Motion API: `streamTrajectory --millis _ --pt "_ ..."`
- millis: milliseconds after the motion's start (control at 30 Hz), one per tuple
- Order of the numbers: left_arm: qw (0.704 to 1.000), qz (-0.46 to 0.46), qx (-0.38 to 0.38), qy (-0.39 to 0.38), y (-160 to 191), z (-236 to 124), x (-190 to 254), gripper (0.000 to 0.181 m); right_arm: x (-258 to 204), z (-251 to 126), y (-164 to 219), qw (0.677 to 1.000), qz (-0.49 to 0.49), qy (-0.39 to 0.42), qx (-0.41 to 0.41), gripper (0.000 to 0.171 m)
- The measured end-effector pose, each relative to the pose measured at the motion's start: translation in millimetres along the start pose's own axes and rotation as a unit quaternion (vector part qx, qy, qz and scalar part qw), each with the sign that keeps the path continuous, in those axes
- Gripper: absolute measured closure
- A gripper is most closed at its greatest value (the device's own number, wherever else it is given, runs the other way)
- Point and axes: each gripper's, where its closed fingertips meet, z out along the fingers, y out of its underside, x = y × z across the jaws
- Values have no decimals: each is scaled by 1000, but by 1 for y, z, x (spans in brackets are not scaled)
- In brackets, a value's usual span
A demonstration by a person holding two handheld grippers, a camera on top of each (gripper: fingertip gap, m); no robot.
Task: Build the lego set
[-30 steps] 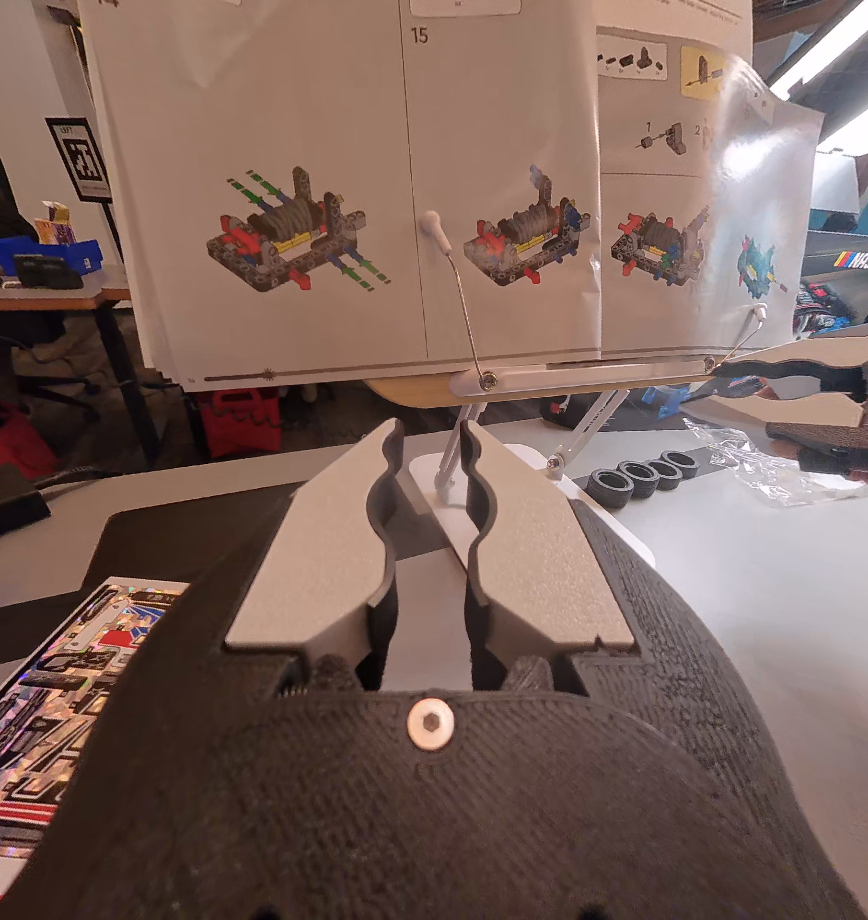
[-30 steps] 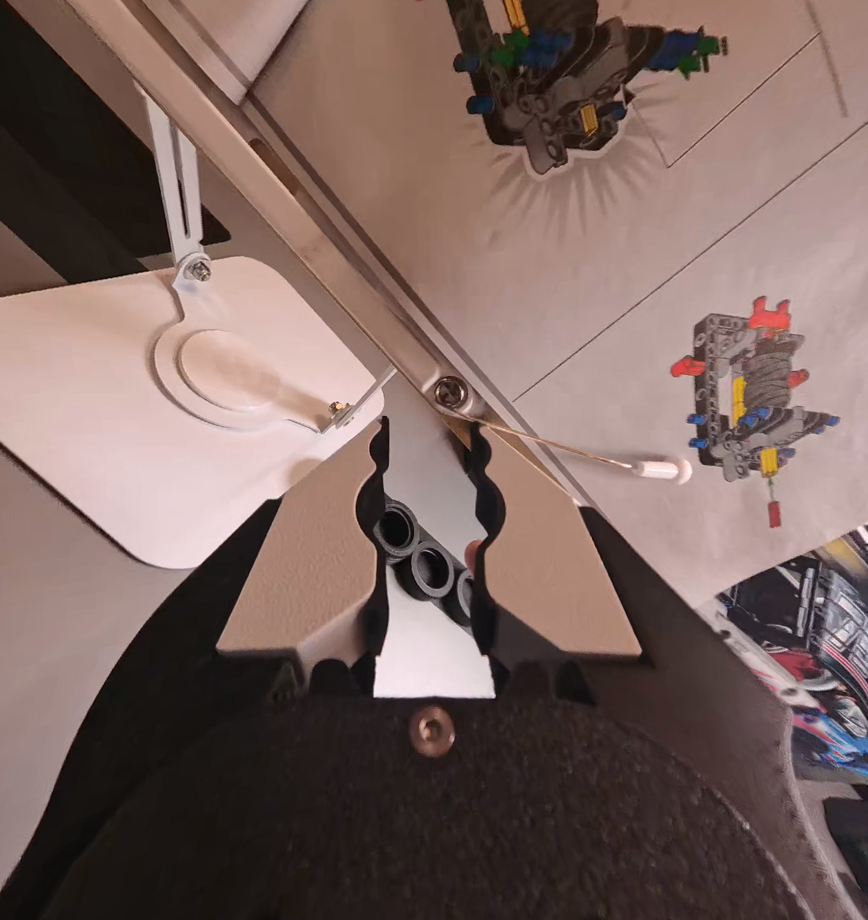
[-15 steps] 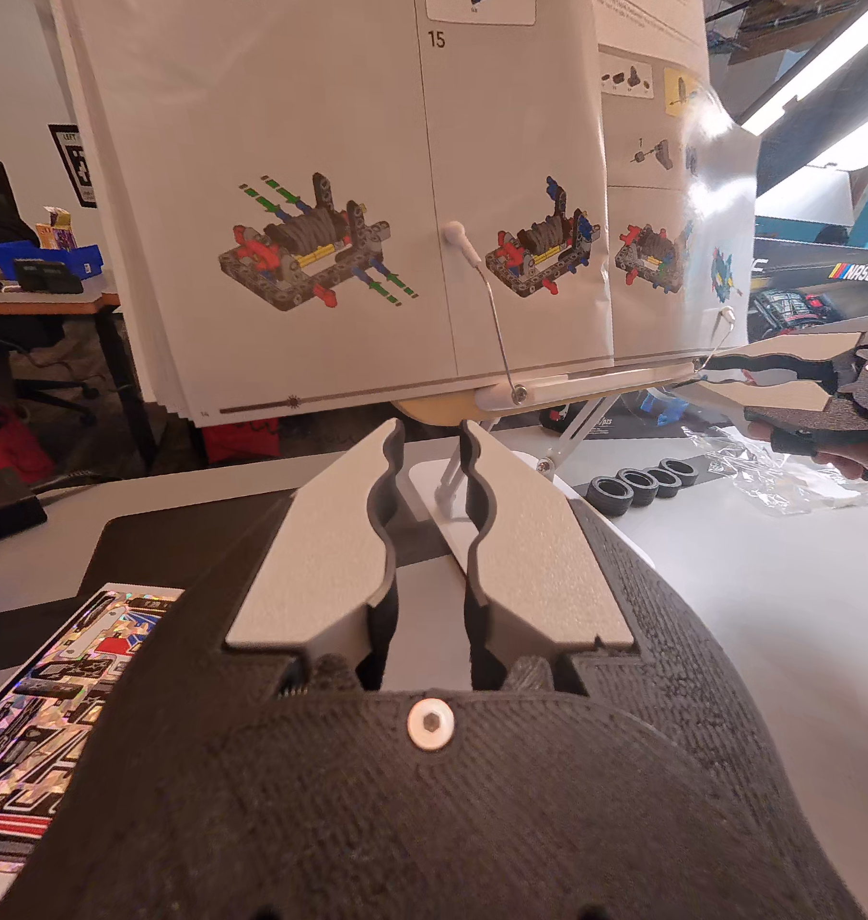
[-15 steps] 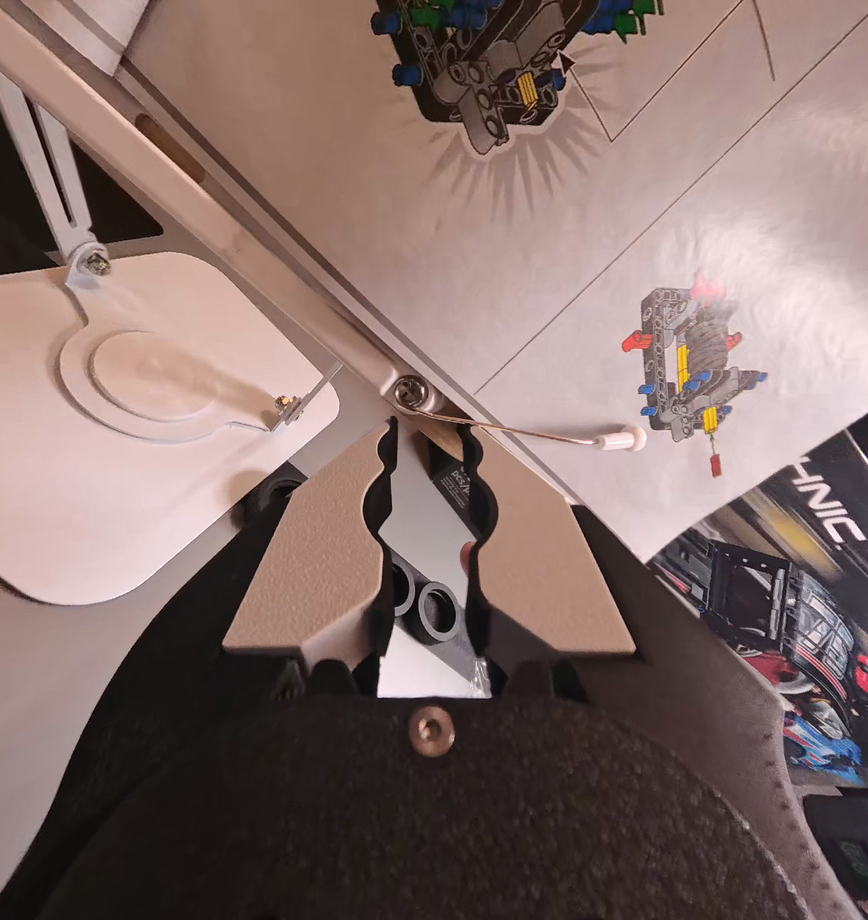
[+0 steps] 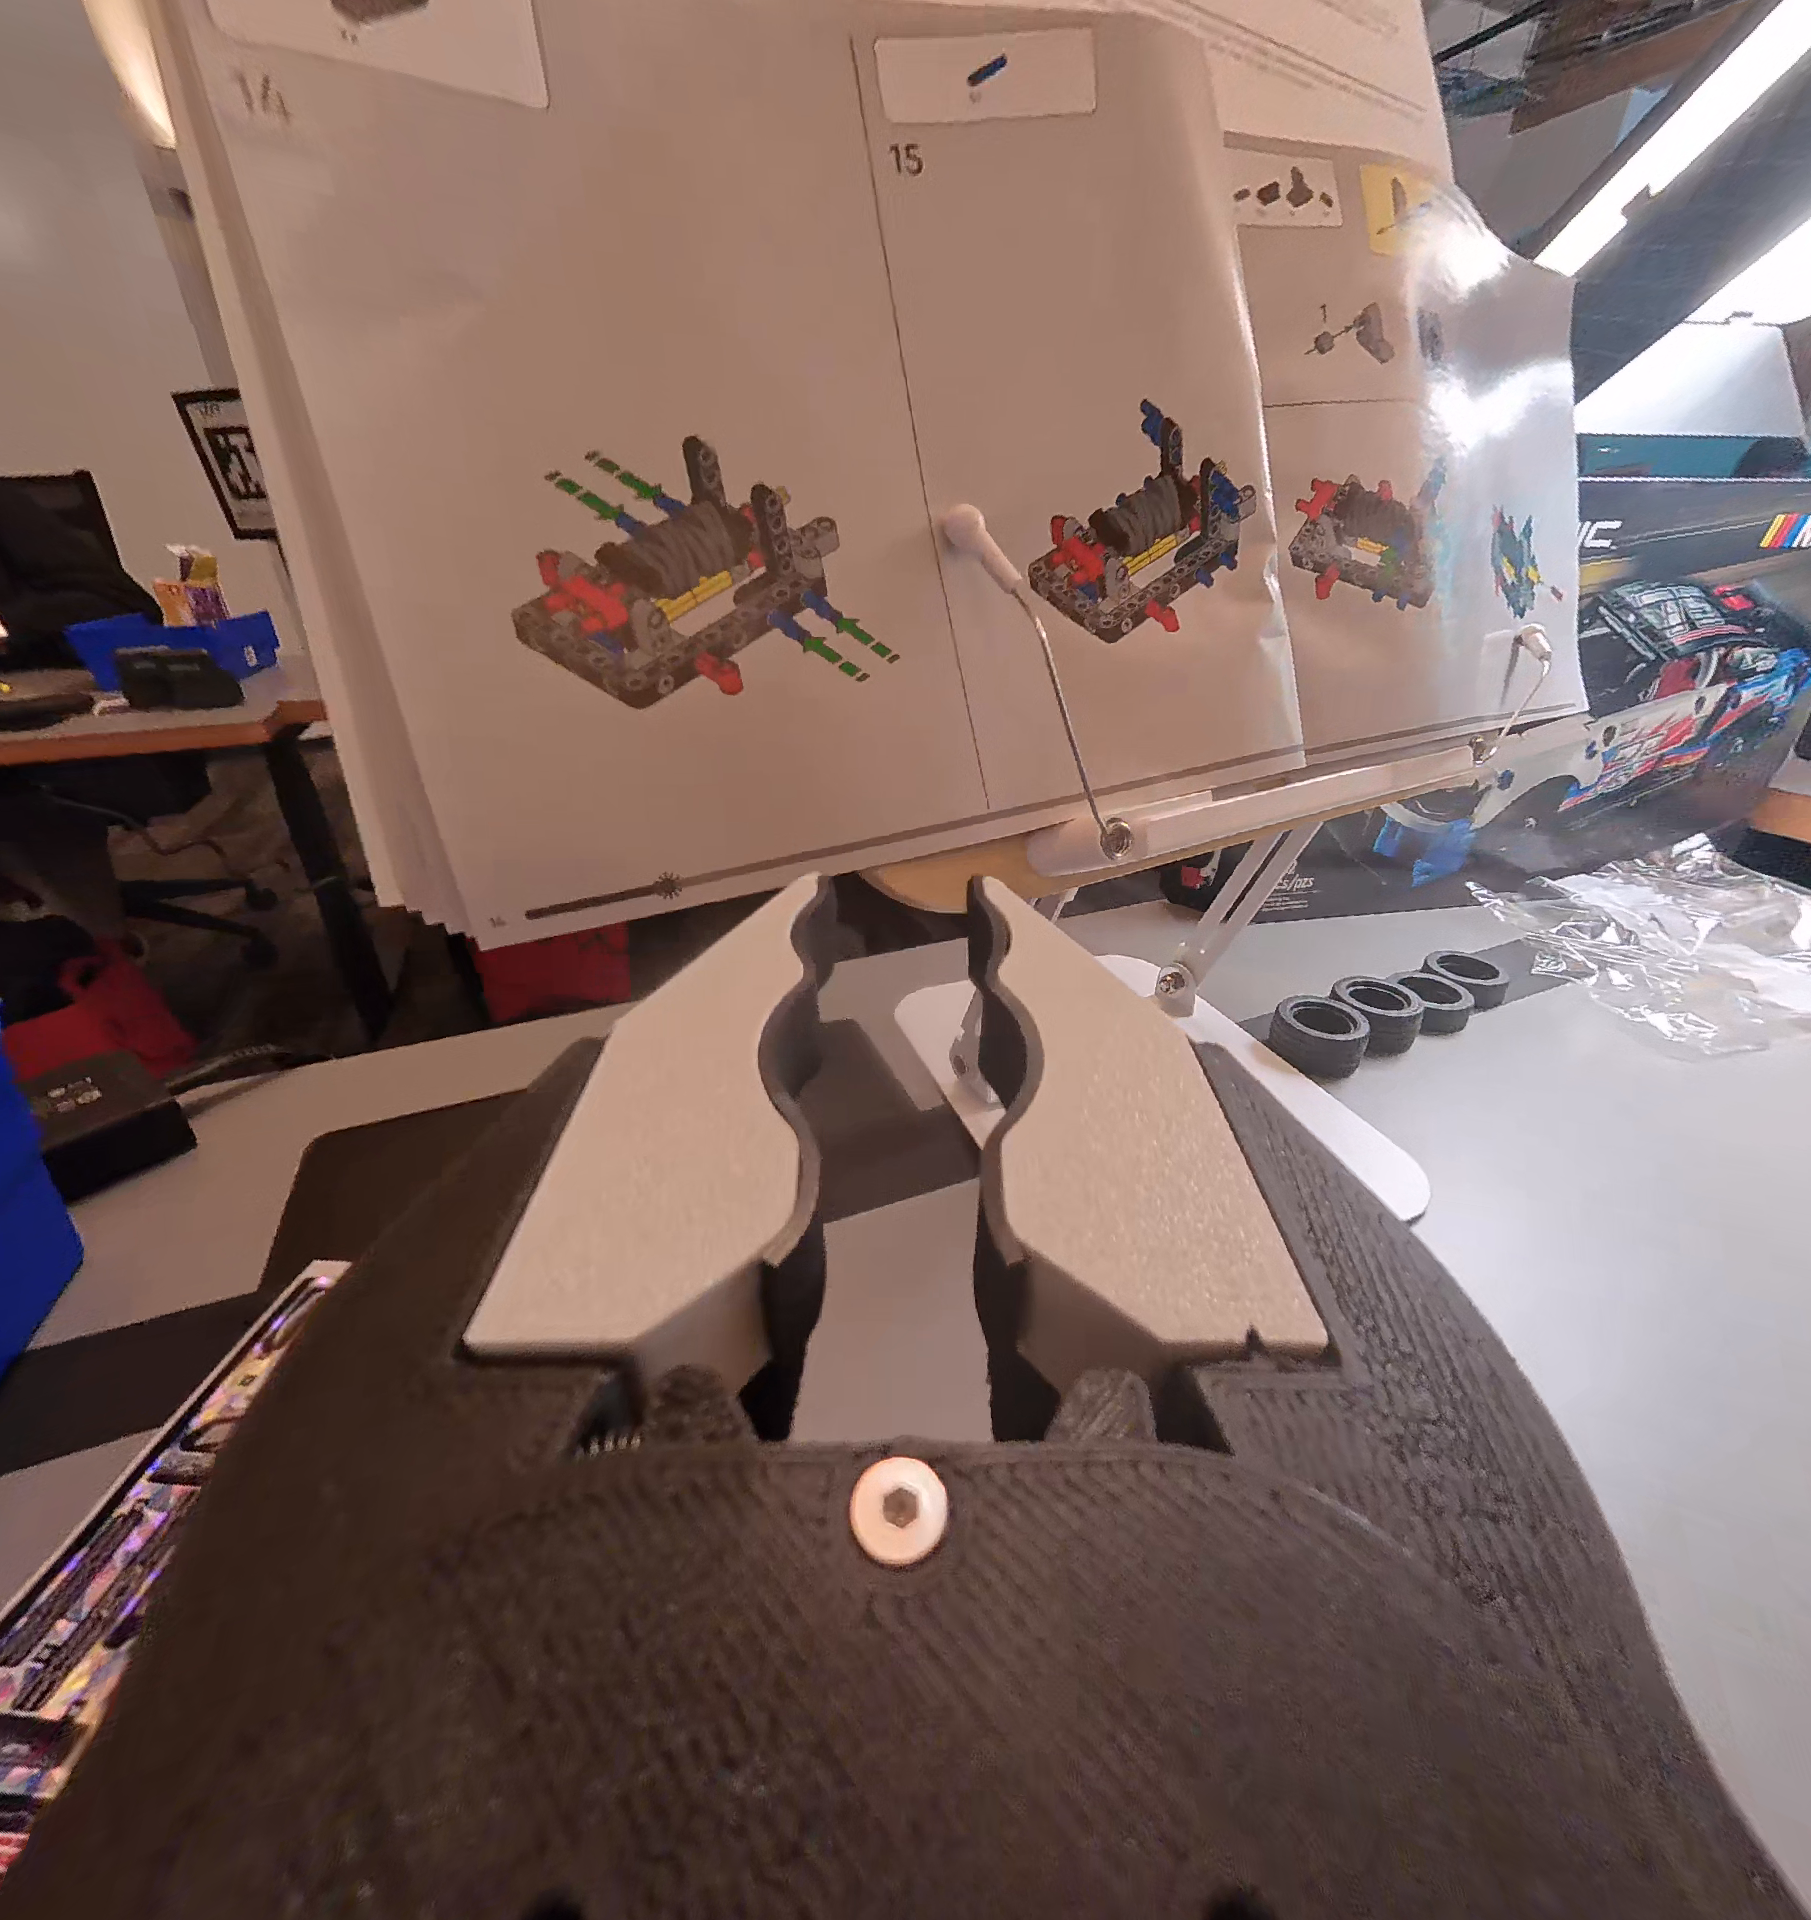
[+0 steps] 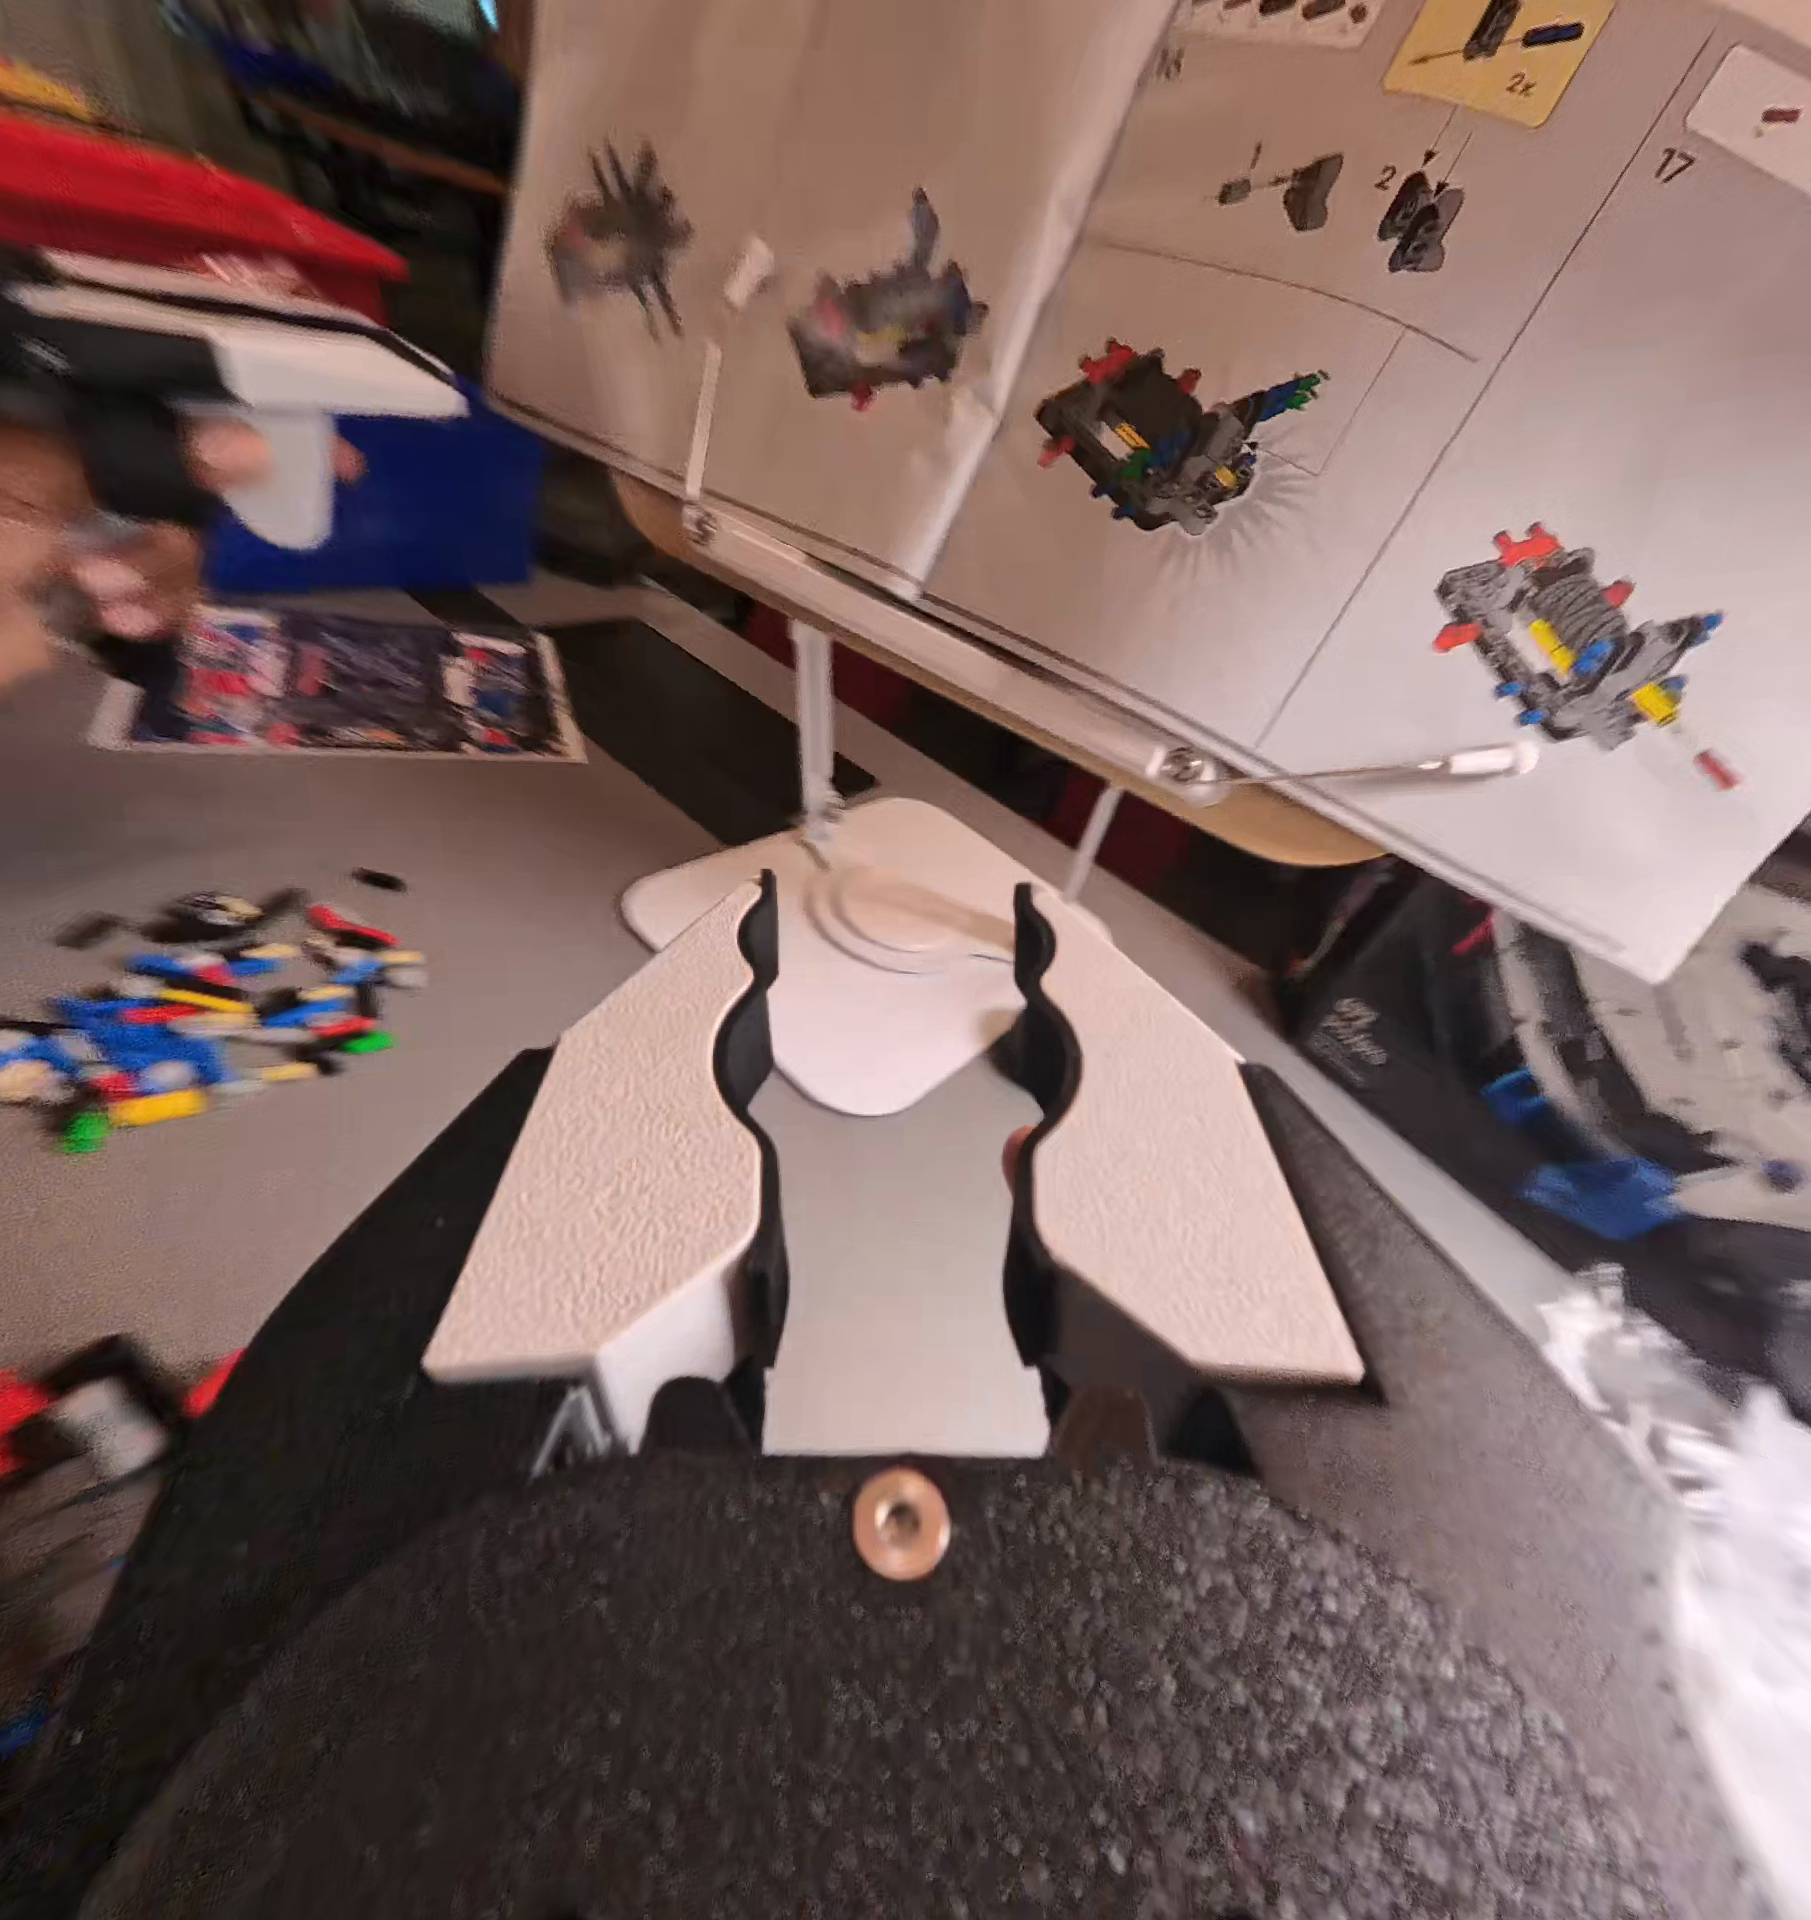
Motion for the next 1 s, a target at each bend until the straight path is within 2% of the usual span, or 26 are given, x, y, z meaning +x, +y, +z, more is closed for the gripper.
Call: streamTrajectory --millis 100,200,300,500,633,767,1000 --pt "1000 20 7 4 -2 -1 6 156 -30 -37 7 995 79 -44 32 124" --pt "999 37 8 8 0 0 14 154 -45 -55 32 994 90 -54 37 122" --pt "999 46 8 11 4 1 23 152 -50 -55 46 992 101 -63 44 120" --pt "998 61 7 16 3 1 35 140 -46 -58 41 988 126 -53 77 113" --pt "999 39 -3 23 0 -4 42 130 -42 -59 43 988 126 -37 77 113" --pt "999 29 -27 34 7 -22 57 122 -39 -60 44 989 127 -32 76 113" --pt "999 10 -35 23 28 -83 59 120 -34 -61 47 987 135 -30 77 114"
